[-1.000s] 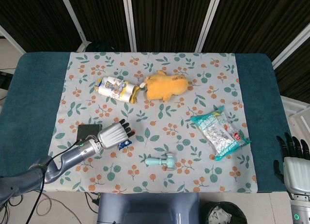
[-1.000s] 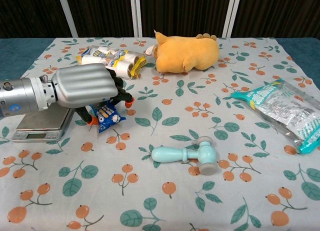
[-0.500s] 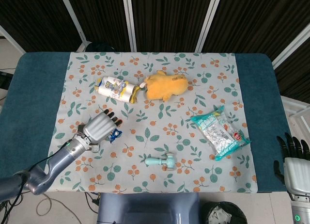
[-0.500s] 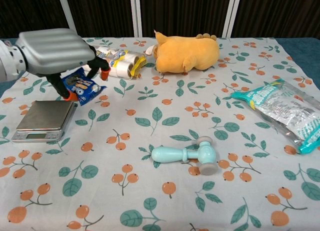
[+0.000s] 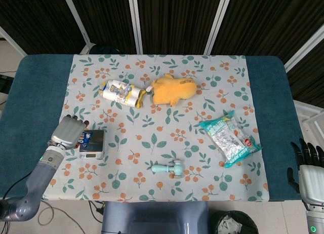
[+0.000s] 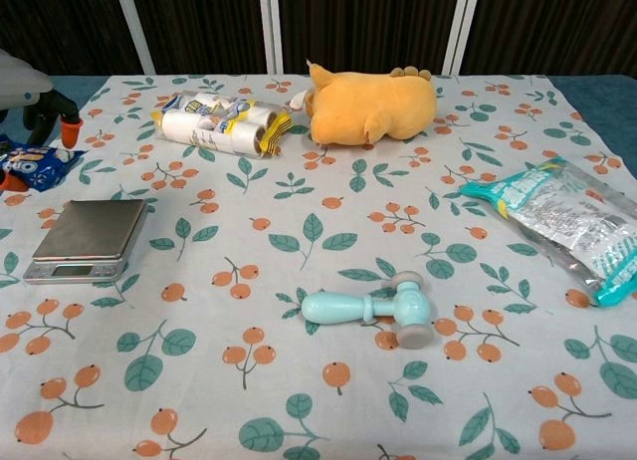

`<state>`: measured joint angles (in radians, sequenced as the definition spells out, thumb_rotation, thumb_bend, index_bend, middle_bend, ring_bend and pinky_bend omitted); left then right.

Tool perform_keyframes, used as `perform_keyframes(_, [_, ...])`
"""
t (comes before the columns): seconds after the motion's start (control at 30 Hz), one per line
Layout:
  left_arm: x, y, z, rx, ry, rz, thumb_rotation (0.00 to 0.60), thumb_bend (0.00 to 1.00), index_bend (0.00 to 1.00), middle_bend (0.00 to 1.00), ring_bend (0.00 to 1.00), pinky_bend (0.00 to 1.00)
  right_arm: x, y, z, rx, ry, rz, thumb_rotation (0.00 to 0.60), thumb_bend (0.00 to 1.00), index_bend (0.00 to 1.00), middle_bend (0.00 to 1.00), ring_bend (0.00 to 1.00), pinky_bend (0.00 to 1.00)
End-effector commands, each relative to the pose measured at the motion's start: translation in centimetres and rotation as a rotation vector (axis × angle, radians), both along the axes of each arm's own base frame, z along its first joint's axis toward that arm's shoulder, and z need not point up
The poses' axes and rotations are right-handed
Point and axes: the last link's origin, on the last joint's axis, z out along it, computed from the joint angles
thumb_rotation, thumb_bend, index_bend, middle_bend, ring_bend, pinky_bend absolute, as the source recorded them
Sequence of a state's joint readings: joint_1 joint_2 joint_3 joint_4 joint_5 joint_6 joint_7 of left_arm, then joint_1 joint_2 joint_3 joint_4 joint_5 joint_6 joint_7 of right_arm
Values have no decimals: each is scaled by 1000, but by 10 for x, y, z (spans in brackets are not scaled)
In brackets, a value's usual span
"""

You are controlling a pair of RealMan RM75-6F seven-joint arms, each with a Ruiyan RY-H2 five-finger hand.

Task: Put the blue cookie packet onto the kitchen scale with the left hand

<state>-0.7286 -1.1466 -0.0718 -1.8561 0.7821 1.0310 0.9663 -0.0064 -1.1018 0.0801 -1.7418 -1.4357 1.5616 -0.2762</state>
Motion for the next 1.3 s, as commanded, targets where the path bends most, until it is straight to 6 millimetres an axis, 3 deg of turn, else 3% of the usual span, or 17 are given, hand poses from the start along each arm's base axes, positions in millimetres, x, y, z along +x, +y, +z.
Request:
perform_keyframes(0.03, [-8, 5, -6, 9, -8, 48, 600, 213, 381, 496, 345, 409, 0, 0, 0, -1, 0, -1, 600, 576, 95, 31, 15, 0])
perform_keyframes(0.4, [-8, 20, -29, 71, -63, 126, 600, 213, 380, 498, 345, 406, -1, -1, 3, -14, 4, -3, 600, 577, 95, 32, 15, 0])
perform_keyframes(1.3, [-1, 21, -56, 47, -63, 212, 600, 213, 347, 457, 326, 369, -2, -1, 4, -14, 2, -8, 600, 577, 95, 31, 15, 0])
